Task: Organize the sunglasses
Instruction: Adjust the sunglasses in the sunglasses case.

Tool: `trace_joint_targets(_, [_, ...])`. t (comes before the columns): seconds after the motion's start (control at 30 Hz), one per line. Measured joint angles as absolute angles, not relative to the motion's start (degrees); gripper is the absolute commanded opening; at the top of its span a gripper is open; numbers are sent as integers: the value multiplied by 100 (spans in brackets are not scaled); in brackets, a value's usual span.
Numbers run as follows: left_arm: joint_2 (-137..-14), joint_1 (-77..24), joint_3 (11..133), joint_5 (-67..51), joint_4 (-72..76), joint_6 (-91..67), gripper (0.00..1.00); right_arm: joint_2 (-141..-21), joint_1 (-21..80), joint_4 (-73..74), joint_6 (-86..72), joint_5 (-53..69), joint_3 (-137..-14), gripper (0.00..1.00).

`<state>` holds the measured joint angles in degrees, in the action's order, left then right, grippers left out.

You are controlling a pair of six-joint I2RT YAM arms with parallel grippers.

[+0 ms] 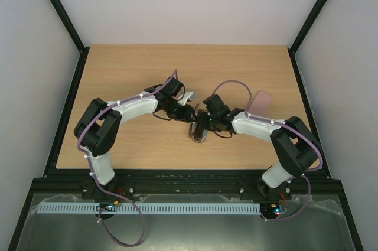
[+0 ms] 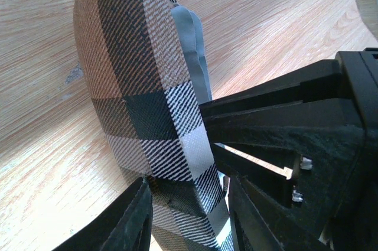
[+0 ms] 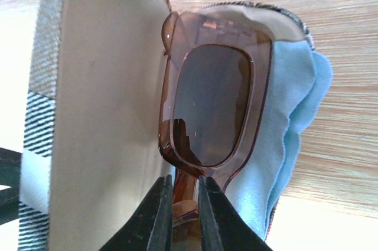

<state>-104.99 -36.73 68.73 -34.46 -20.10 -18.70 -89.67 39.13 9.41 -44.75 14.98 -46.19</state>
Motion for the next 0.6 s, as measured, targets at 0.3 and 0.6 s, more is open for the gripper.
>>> trace_joint_targets(0.3, [-10503,-3673,6873,-3441,-2010,-1870,38,-8416,3916,1024,-4556,1116,-4595,20])
trace_joint_targets(0.6, [-10562,-3673,6875,-3441,-2010,-1872,38,-8676,3927,1063,-4665,1094,-4578,19])
